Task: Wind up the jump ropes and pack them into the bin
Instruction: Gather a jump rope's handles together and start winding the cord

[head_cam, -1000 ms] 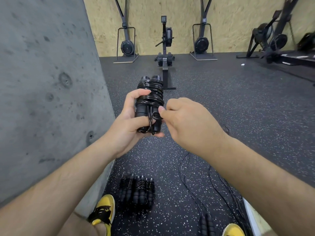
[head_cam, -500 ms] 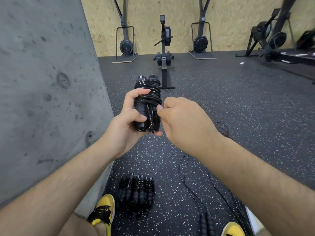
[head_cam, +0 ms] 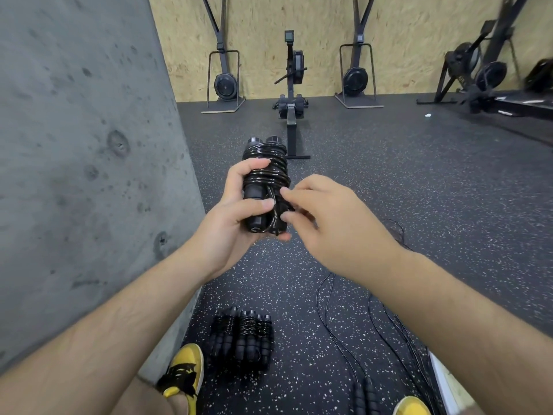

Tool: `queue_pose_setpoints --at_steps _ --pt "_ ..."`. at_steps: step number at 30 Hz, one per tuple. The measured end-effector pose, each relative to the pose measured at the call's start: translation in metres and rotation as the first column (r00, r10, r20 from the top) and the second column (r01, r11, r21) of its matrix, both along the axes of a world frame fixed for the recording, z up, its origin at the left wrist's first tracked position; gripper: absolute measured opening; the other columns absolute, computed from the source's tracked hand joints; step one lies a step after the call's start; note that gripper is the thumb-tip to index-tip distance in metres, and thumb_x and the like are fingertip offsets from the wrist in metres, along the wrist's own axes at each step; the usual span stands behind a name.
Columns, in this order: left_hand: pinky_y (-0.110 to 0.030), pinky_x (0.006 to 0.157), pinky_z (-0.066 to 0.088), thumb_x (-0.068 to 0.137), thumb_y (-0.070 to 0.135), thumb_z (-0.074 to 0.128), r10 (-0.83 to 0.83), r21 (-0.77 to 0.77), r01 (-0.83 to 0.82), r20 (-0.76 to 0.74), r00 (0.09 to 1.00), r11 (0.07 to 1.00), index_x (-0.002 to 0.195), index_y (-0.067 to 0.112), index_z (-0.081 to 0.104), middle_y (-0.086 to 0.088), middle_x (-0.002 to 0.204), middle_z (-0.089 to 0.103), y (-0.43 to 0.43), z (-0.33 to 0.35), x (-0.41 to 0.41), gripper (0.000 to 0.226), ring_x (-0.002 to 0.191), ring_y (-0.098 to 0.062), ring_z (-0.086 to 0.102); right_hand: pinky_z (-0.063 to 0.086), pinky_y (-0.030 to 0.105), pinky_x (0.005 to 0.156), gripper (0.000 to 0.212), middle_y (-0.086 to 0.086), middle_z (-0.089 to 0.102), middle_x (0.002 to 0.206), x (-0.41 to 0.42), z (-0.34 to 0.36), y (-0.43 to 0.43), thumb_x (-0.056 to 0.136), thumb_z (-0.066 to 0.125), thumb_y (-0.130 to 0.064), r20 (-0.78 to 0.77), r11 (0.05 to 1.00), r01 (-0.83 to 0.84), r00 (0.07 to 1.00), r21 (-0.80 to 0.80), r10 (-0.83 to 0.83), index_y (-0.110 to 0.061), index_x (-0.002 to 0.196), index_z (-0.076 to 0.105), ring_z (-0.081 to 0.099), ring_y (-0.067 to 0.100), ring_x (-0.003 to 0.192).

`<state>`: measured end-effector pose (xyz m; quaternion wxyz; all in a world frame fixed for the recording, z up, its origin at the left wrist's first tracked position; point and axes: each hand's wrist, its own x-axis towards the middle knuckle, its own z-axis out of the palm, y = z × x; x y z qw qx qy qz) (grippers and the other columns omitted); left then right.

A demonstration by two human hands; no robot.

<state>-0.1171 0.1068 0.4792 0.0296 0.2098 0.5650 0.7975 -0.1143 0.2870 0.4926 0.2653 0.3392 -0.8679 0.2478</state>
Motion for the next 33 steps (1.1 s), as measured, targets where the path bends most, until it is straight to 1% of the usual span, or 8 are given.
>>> queue_pose_setpoints --at_steps 7,11,14,18,22,25,27,33 --pt "-0.038 0.070 0.058 0.084 0.001 0.048 -0.046 -0.002 0.046 0.018 0.999 0.999 0.134 0.028 0.040 -0.001 0.118 0.067 -0.002 0.001 0.003 0.058 0.093 -0.019 0.069 0.053 0.038 0.071 0.015 0.003 0.063 0.096 0.002 -0.010 -0.013 0.092 0.061 -0.012 -0.104 0.975 -0.047 0.994 -0.217 0.024 -0.007 0.101 0.072 0.059 0.015 0.078" --pt "-0.042 0.075 0.059 0.087 0.003 0.051 -0.050 0.014 0.049 0.023 0.999 0.999 0.135 0.030 0.041 -0.003 0.125 0.065 -0.003 0.000 0.000 0.056 0.105 -0.024 0.068 0.052 0.036 0.069 0.011 -0.004 0.064 0.087 0.004 -0.009 -0.021 0.088 0.066 -0.007 0.039 0.895 -0.006 0.999 -0.446 0.026 -0.013 0.094 0.073 0.057 0.009 0.074" --pt "-0.044 0.077 0.058 0.086 0.002 0.052 -0.029 0.015 0.028 0.016 0.999 0.999 0.136 0.030 0.042 -0.004 0.132 0.061 -0.006 -0.001 0.000 0.058 0.111 -0.027 0.065 0.057 0.037 0.065 0.018 -0.009 0.063 0.085 0.009 -0.009 -0.026 0.086 0.067 -0.006 0.167 0.847 0.027 0.983 -0.530 0.073 -0.017 0.100 0.071 0.061 0.013 0.076" --pt "-0.036 0.074 0.058 0.080 -0.003 0.054 0.036 -0.004 -0.036 -0.010 0.999 0.999 0.131 0.029 0.045 -0.003 0.123 0.065 -0.010 -0.002 -0.002 0.060 0.103 -0.023 0.066 0.058 0.038 0.067 0.016 -0.008 0.062 0.085 0.014 -0.003 -0.032 0.088 0.059 -0.017 0.219 0.863 0.011 0.969 -0.505 0.116 -0.026 0.098 0.068 0.063 0.016 0.075" --pt "-0.028 0.079 0.053 0.075 -0.006 0.063 0.060 -0.204 -0.084 -0.120 0.991 0.975 0.132 0.034 0.044 -0.011 0.124 0.060 -0.016 -0.007 -0.005 0.072 0.099 -0.021 0.064 0.048 0.035 0.079 0.012 -0.008 0.059 0.082 0.020 -0.001 -0.040 0.091 0.061 -0.041 0.223 0.944 0.157 0.970 -0.290 -0.093 -0.031 0.089 0.068 0.055 0.009 0.081" --pt "-0.030 0.083 0.053 0.071 0.005 0.074 0.038 -0.265 -0.073 -0.134 0.990 0.962 0.133 0.038 0.043 -0.016 0.132 0.057 -0.019 -0.009 -0.006 0.077 0.101 -0.022 0.066 0.045 0.031 0.080 0.016 -0.011 0.055 0.089 0.024 0.000 -0.045 0.091 0.061 -0.047 0.284 0.930 0.250 0.943 -0.270 -0.172 -0.034 0.089 0.070 0.055 0.008 0.083" --pt "-0.031 0.086 0.053 0.074 0.002 0.074 0.053 -0.279 -0.095 -0.155 0.986 0.956 0.134 0.039 0.042 -0.014 0.129 0.059 -0.018 -0.010 -0.008 0.077 0.101 -0.021 0.067 0.044 0.029 0.077 0.017 -0.013 0.054 0.094 0.023 0.001 -0.048 0.089 0.062 -0.050 0.316 0.914 0.308 0.923 -0.263 -0.220 -0.035 0.087 0.069 0.056 0.007 0.083" --pt "-0.020 0.074 0.051 0.072 -0.012 0.060 0.071 -0.385 -0.145 -0.198 0.978 0.912 0.134 0.033 0.038 -0.006 0.123 0.057 -0.015 -0.013 -0.009 0.080 0.093 -0.009 0.064 0.036 0.018 0.084 0.016 -0.015 0.046 0.115 0.020 -0.004 -0.061 0.085 0.066 -0.027 0.431 0.852 0.361 0.884 -0.378 -0.183 -0.029 0.070 0.070 0.031 0.007 0.113"
